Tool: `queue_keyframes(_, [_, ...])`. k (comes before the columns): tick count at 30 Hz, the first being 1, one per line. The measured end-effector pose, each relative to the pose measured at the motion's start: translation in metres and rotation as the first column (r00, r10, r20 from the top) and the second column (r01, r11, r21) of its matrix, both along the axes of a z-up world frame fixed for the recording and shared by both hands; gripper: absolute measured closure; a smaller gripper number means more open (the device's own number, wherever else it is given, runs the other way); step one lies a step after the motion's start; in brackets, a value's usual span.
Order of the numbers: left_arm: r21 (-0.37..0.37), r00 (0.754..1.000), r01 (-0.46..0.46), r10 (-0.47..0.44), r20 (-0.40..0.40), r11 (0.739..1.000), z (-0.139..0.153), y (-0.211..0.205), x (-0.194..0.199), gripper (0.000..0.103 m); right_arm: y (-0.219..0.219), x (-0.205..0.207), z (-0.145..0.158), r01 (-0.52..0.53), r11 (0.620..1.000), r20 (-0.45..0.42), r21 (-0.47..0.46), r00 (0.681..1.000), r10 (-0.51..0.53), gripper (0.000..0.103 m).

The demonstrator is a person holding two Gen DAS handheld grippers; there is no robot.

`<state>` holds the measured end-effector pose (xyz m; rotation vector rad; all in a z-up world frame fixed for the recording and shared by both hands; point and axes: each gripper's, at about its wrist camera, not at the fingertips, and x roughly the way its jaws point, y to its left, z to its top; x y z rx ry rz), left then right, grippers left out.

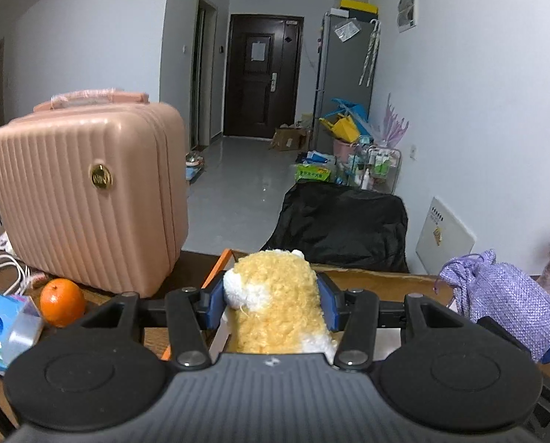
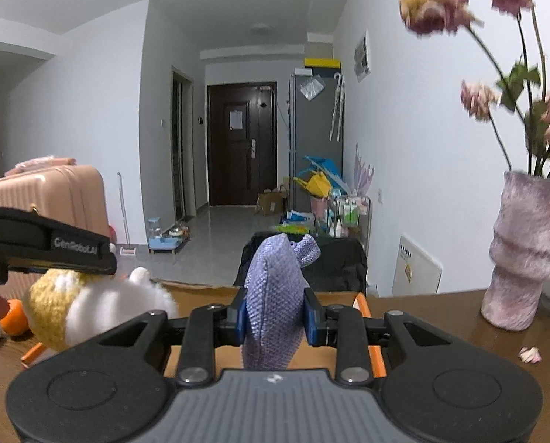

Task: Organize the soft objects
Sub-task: 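Carry the sheep and pouch with both grippers over the cardboard box, then open both grippers to drop the sheep and pouch into the box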

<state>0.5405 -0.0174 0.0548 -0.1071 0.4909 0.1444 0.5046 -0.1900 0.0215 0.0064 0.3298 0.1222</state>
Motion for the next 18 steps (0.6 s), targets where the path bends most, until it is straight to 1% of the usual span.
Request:
queue_keyframes(3, [0.004, 1.0, -0.007, 0.008, -0.01, 1.0, -0.013, 0.002, 0.008, 0.052, -0.001, 0.008, -0.011, -0.001, 1.0, -0.015, -0.002, 1.0, 0.001, 0.075])
queue_keyframes(6, [-0.008, 1.0, -0.015, 0.015, -0.021, 1.0, -0.023, 0.006, 0.015, 0.052, -0.002, 0.012, -0.018, -0.007, 1.0, -0.035, 0.006, 0.999, 0.007, 0.075])
queue_keyframes(12, [0.004, 0.999, -0.027, 0.027, -0.031, 1.0, -0.031, 0.007, 0.02, 0.052, 0.001, 0.014, -0.021, -0.025, 1.0, -0.046, -0.017, 0.999, 0.025, 0.073])
queue_keyframes(13, [0.003, 0.999, -0.033, 0.033, -0.031, 0.999, -0.03, 0.007, 0.02, 0.05, 0.002, 0.014, -0.022, -0.026, 0.999, -0.051, -0.024, 0.998, 0.025, 0.071])
queue_keyframes(15, [0.004, 0.998, -0.046, 0.046, -0.031, 0.999, -0.03, 0.006, 0.019, 0.042, 0.002, 0.014, -0.023, -0.026, 0.999, -0.058, -0.034, 0.998, 0.024, 0.068])
queue_keyframes(16, [0.006, 0.998, -0.05, 0.05, -0.023, 0.999, -0.029, 0.007, 0.017, 0.03, 0.002, 0.014, -0.023, -0.027, 0.999, -0.063, -0.036, 0.998, 0.024, 0.059])
queue_keyframes(17, [0.01, 0.998, -0.059, 0.059, -0.014, 0.998, -0.028, 0.007, 0.016, 0.02, 0.001, 0.013, -0.023, -0.022, 0.999, -0.064, -0.036, 0.998, 0.02, 0.053])
queue_keyframes(18, [0.016, 0.998, -0.069, 0.069, -0.008, 0.998, -0.027, 0.007, 0.014, 0.017, 0.001, 0.012, -0.022, -0.013, 0.999, -0.061, -0.037, 0.998, 0.011, 0.04])
